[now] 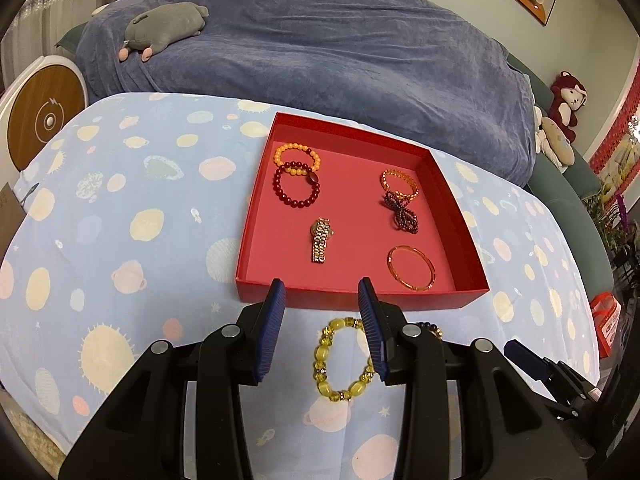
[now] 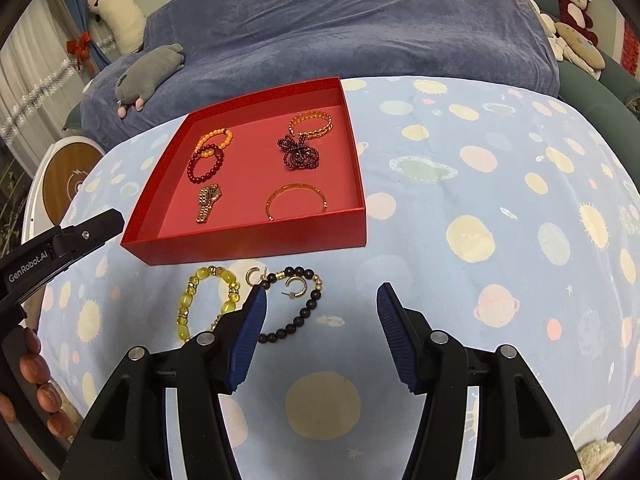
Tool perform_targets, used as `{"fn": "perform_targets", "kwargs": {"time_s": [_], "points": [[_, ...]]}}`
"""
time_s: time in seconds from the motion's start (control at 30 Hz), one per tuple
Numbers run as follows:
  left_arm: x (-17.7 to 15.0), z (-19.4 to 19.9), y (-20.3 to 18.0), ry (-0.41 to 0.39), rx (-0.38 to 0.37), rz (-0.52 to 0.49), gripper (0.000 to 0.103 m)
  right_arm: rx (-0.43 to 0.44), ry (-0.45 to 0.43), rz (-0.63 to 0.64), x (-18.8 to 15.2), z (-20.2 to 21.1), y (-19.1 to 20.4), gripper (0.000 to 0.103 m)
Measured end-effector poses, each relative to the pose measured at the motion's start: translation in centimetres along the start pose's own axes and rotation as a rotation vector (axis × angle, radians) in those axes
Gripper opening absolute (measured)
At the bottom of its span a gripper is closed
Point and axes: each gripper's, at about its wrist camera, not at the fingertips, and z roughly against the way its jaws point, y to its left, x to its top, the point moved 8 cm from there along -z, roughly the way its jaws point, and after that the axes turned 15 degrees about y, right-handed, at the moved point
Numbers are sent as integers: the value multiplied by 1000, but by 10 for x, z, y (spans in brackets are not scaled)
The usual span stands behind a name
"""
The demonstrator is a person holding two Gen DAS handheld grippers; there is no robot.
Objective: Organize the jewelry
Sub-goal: 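Withdraw both tools toward the remaining yellow and dark bead bracelets, then grasp the yellow amber bead bracelet with the left tool while the right tool grasps the dark bead bracelet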
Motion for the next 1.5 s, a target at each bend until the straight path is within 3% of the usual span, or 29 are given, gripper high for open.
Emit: {"fn": "perform_targets", "kwargs": {"time_s": [0.13,0.53,0.6,0.8,1.07,1.23,1.5], "points": [[-19,-16,1,49,-2,7,41,4,28,-6,-10,-11,-1,56],[-46,-69,2,165,34,-5,38,4,74,-13,-16,-32,5,54],[-49,-70,4,144,59,-20,27,0,78,-19,-14,-36,5,53],[-51,-71,7,137,89,-45,19,-12,90,-30,-6,-49,8,46],[-54,-69,8,135,103,-53,17,-45,86,-10,-6,-54,11,43],[-57,-68,8,137,117,-64,14,-112,71,43,-10,-54,12,33],[-66,-64,10,136,126,-86,9,-106,67,42,-25,-48,8,19]]}}
